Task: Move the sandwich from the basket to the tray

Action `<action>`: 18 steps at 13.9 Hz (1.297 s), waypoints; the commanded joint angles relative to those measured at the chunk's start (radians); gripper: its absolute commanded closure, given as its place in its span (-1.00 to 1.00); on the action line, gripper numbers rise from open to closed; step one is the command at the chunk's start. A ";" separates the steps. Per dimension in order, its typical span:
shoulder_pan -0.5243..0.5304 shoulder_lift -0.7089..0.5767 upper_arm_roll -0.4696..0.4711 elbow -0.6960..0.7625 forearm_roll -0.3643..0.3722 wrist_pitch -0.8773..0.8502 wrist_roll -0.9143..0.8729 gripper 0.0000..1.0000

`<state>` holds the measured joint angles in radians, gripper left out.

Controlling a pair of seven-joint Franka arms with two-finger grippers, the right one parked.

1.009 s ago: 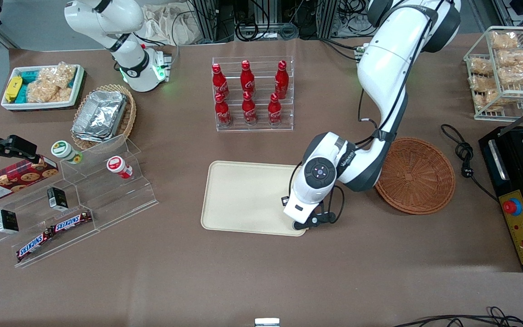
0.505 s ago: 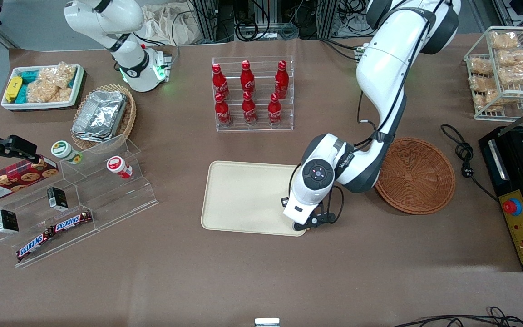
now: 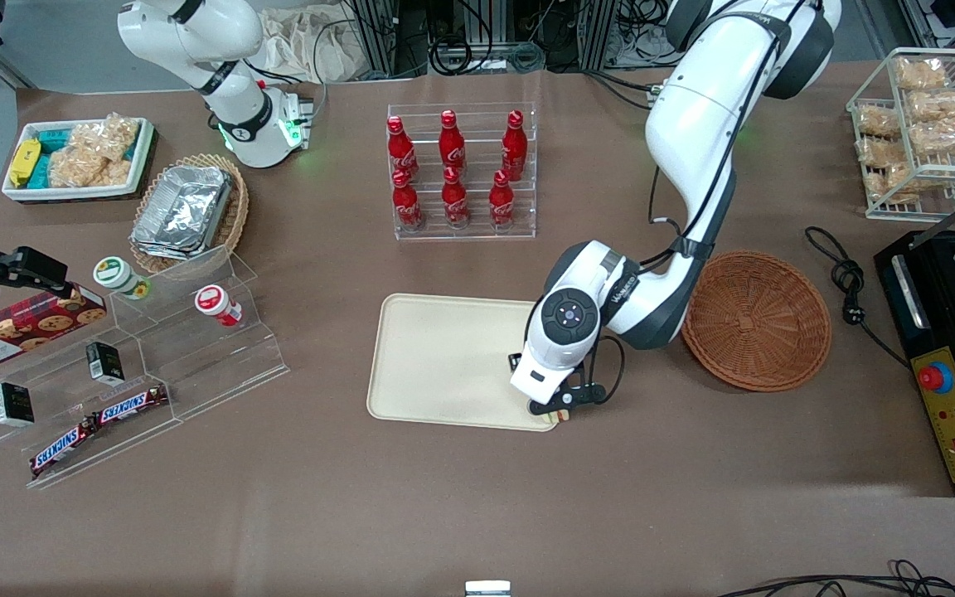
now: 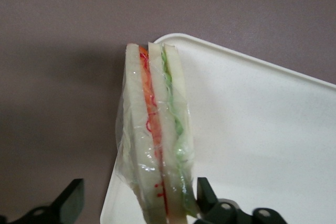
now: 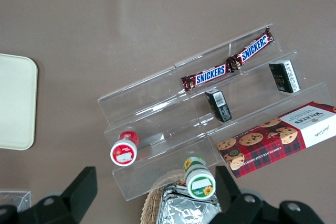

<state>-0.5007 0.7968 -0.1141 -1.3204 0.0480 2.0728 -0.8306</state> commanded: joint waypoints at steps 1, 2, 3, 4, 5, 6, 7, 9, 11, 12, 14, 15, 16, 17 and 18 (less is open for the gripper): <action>0.002 -0.034 0.014 0.035 0.013 -0.081 -0.002 -1.00; 0.005 -0.051 0.019 0.053 0.018 -0.136 0.002 -1.00; 0.008 -0.065 0.019 0.072 0.030 -0.189 0.005 -1.00; 0.028 -0.079 0.019 0.082 0.074 -0.222 0.005 -1.00; 0.049 -0.109 0.016 0.082 0.116 -0.243 0.007 -1.00; 0.062 -0.137 0.016 0.079 0.128 -0.247 0.005 -1.00; 0.077 -0.174 0.017 0.067 0.131 -0.256 0.007 -1.00; 0.149 -0.238 0.016 0.031 0.130 -0.298 0.030 -1.00; 0.203 -0.290 0.016 -0.008 0.130 -0.324 0.137 -1.00; 0.235 -0.318 0.016 -0.025 0.127 -0.332 0.196 -1.00; 0.289 -0.370 0.016 -0.061 0.122 -0.327 0.238 -0.99; 0.313 -0.396 0.016 -0.089 0.119 -0.321 0.270 -0.98; 0.338 -0.431 0.016 -0.132 0.115 -0.313 0.318 -0.97; 0.373 -0.476 0.014 -0.201 0.110 -0.283 0.343 -0.96; 0.402 -0.543 0.014 -0.302 0.087 -0.210 0.350 -0.96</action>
<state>-0.1534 0.3983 -0.0869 -1.4150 0.1614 1.7674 -0.5183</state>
